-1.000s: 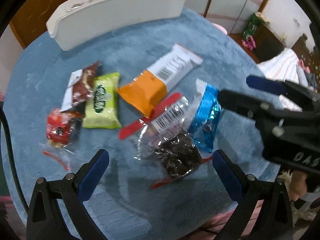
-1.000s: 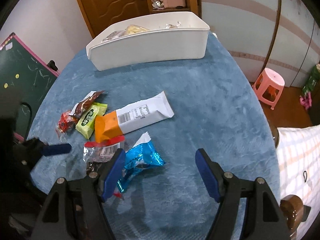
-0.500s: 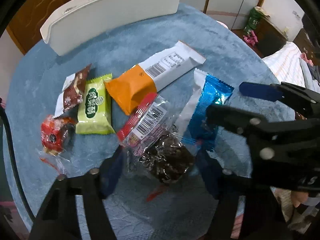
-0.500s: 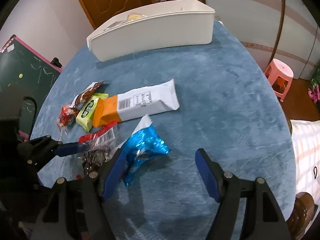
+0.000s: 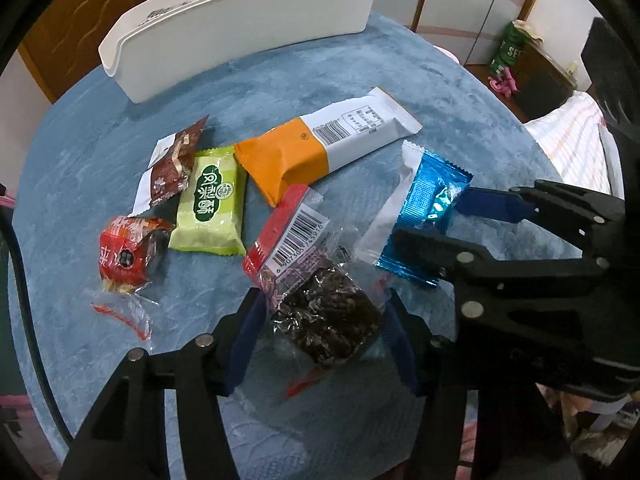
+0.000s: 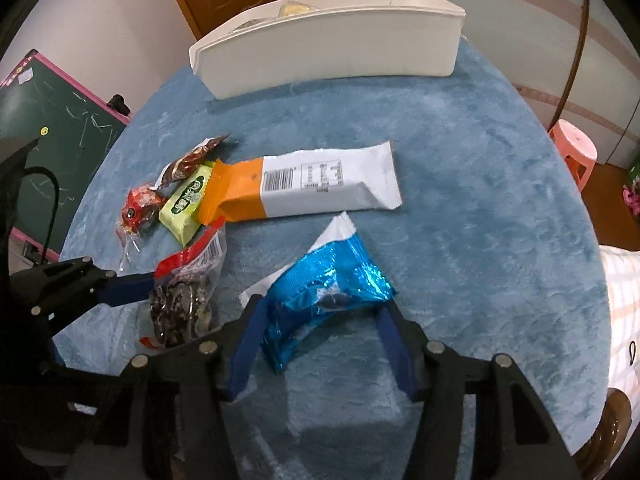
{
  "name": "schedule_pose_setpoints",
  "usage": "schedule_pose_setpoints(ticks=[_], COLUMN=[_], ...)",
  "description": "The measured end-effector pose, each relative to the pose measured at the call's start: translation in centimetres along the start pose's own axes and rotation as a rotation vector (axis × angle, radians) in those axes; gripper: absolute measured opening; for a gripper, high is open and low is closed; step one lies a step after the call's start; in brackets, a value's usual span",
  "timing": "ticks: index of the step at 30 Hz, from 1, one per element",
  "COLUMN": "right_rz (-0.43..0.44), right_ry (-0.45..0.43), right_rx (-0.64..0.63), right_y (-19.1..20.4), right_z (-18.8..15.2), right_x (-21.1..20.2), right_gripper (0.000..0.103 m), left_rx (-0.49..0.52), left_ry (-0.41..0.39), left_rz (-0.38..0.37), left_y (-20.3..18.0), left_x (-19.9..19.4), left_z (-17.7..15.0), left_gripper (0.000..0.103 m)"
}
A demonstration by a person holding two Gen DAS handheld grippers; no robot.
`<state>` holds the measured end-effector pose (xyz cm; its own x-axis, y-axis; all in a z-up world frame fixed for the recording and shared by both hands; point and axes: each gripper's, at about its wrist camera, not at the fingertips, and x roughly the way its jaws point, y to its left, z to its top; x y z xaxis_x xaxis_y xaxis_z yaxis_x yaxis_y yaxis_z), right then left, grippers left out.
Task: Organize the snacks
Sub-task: 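Grasp the dark candy bag with left tool while right grasps blue foil pack, then carry both packs over the white bin and release them inside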
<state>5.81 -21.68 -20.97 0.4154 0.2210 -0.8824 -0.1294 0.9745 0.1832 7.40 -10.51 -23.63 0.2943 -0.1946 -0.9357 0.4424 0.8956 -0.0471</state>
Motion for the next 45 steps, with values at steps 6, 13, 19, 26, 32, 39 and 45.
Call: schedule_pose_setpoints(ticks=[6,13,19,26,32,39,45], right_rz=[0.011,-0.003,-0.022,-0.027,-0.013,-0.005,-0.035], right_ry=[-0.007,-0.039,-0.082,-0.12,-0.16,-0.248,-0.346], right_rx=[-0.02,-0.01,-0.035,-0.08,-0.089,-0.12,-0.155], right_y=[0.6,0.6,1.4,3.2,3.5,3.8,4.0], right_z=[-0.1,-0.5,-0.6,-0.3,1.5,5.6,10.8], right_x=[-0.5,-2.1,-3.8,-5.3,-6.8,-9.8,-12.6], right_gripper=[0.031,0.028,0.028,0.028,0.028,0.028,0.028], left_rx=[-0.007,-0.029,-0.051,-0.099,-0.15,-0.157,-0.178], left_ry=[-0.018,-0.074,-0.12,-0.181,-0.252,-0.327,-0.388], left_rz=[-0.005,0.013,0.032,0.067,0.113,0.218,0.295], left_y=[0.5,1.4,2.2,3.7,6.1,9.0,12.2], left_x=[-0.6,-2.7,-4.5,-7.1,-10.2,-14.1,-17.5], left_z=[0.0,-0.4,-0.7,-0.4,0.7,4.7,9.5], left_gripper=[0.057,0.057,0.057,0.057,0.057,0.058,0.058])
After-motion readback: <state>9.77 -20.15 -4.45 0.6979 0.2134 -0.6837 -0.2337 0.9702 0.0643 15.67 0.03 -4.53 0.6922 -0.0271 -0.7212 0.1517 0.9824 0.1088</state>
